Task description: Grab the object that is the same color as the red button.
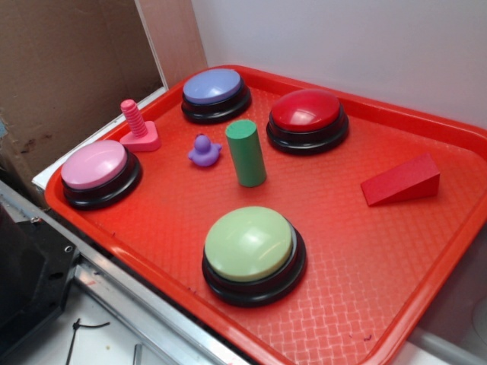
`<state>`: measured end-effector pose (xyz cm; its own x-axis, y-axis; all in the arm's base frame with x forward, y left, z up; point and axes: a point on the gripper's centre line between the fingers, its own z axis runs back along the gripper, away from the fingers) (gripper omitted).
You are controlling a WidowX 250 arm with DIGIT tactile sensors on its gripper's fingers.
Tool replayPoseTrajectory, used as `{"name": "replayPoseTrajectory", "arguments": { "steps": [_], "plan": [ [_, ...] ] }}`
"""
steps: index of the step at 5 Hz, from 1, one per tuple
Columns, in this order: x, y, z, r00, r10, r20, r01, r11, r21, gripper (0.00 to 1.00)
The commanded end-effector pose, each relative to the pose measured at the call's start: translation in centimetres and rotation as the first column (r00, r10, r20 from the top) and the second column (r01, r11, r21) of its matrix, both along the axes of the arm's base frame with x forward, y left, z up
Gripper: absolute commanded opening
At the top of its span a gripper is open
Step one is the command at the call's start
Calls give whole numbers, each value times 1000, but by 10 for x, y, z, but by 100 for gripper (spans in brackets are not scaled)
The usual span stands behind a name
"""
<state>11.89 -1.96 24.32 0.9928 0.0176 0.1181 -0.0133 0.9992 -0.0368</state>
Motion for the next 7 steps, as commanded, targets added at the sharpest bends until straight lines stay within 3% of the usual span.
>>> {"name": "replayPoseTrajectory", "arguments": {
  "steps": [1,2,3,4,5,6,7],
  "plan": [
    [0,0,0,1000,0,0,0,1000,0,100],
    [50,21,0,992,122,-17,-122,992,13,100],
    [100,47,4,990,138,-26,-138,990,-3,100],
    [152,28,10,994,75,-78,-72,997,40,100],
    [200,-22,-1,991,-74,-114,71,997,-29,100],
    [189,-79,-7,967,-218,-134,219,976,-12,100],
    [162,-115,-9,944,-308,-122,310,951,-5,100]
  ]
}}
